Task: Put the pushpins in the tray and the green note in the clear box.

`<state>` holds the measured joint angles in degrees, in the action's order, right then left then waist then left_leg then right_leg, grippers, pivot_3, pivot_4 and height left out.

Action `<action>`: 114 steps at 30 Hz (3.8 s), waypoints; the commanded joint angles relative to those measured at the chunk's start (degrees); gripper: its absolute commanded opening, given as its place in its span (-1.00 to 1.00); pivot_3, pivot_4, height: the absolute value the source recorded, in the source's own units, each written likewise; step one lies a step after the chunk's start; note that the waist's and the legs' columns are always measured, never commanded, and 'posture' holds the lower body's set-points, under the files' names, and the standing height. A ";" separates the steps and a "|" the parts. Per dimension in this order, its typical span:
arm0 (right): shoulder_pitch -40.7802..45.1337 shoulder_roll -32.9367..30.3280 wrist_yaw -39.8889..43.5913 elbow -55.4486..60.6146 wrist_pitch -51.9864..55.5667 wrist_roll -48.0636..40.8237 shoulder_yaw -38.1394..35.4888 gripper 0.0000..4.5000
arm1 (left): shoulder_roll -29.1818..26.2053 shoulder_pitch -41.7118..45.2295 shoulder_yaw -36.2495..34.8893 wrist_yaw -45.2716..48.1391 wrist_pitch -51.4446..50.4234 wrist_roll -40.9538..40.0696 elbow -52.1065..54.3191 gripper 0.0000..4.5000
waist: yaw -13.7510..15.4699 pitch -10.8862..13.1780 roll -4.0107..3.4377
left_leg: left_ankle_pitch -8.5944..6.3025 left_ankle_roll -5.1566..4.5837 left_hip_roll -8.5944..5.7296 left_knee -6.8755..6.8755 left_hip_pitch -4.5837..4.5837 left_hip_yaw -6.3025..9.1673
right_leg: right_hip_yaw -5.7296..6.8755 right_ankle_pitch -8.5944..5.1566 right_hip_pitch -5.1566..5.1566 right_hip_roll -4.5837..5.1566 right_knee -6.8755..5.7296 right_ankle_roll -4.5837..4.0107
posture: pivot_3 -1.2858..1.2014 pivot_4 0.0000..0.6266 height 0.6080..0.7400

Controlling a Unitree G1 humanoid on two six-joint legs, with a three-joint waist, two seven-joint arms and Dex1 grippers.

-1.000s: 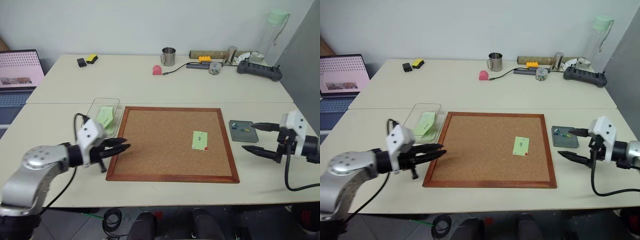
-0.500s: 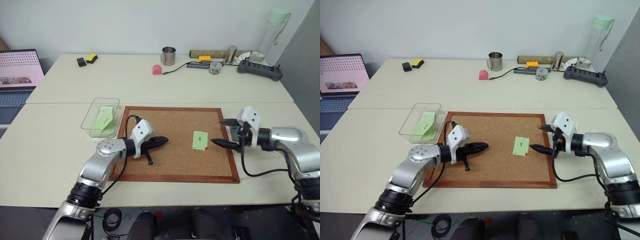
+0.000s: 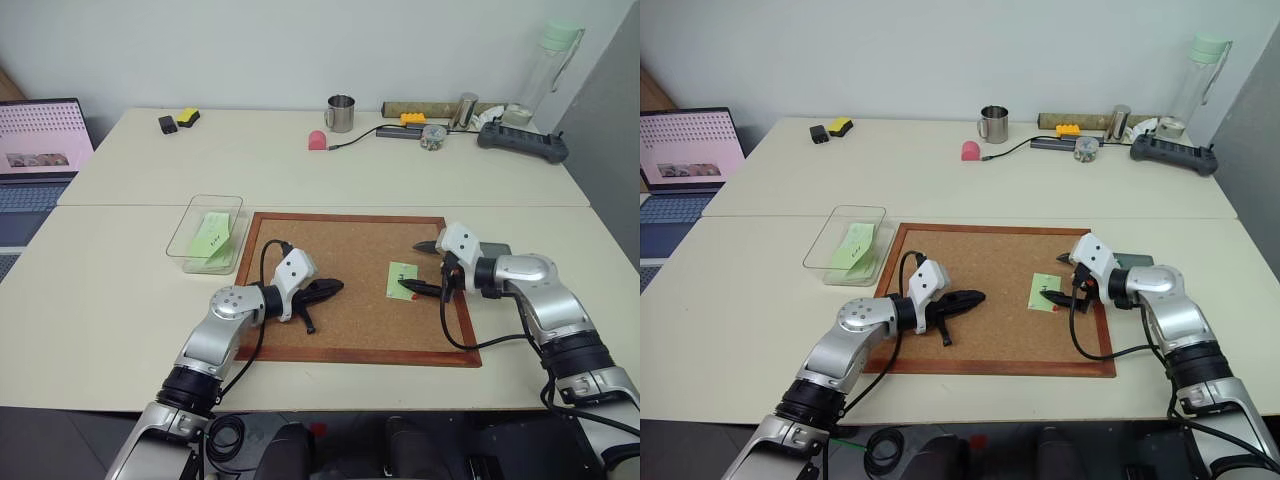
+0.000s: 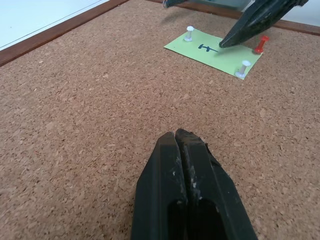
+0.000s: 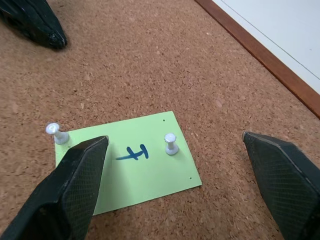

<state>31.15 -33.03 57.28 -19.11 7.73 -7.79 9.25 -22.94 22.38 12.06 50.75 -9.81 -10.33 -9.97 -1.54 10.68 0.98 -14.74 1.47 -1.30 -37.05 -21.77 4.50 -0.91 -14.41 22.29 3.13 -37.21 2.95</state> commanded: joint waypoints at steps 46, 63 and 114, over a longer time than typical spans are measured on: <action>-2.20 2.19 0.28 11.38 14.92 -13.71 -9.85 -0.97 | 0.95 -3.69 1.94 -1.25 -2.56 2.15 -0.09 -1.00 | -0.05 -0.22 -0.29 | 0.00 -0.01 0.00 0.02 0.06 0.11 | -0.04 0.00 -0.04 0.00 -0.02 0.00 | 0.03 -0.52 1.00; -8.77 -10.58 -10.75 5.63 15.18 -7.40 -19.43 -0.97 | 0.81 -2.90 1.69 -0.78 -1.14 3.07 -1.30 -1.00 | 0.11 -0.31 -0.41 | -0.01 -0.02 -0.03 0.04 0.03 -0.03 | 0.01 0.00 -0.06 0.01 0.03 0.01 | 0.03 -0.52 1.00; -14.74 -4.39 -0.64 20.27 7.96 -5.65 -3.72 -0.80 | 0.27 -2.96 2.42 -0.21 -0.65 3.73 -1.66 -1.00 | 0.02 -0.52 -0.56 | 0.00 -0.02 -0.03 0.04 0.06 0.08 | 0.02 -0.02 -0.12 -0.01 0.10 0.04 | 0.03 -0.52 1.00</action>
<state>16.34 -37.39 56.34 0.77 16.64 -12.70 6.87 -22.09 21.38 12.69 49.96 -9.24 -8.41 -10.02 -1.52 10.17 0.42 -14.74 1.44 -1.33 -37.01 -21.71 4.58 -0.90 -14.43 22.17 3.12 -37.11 2.99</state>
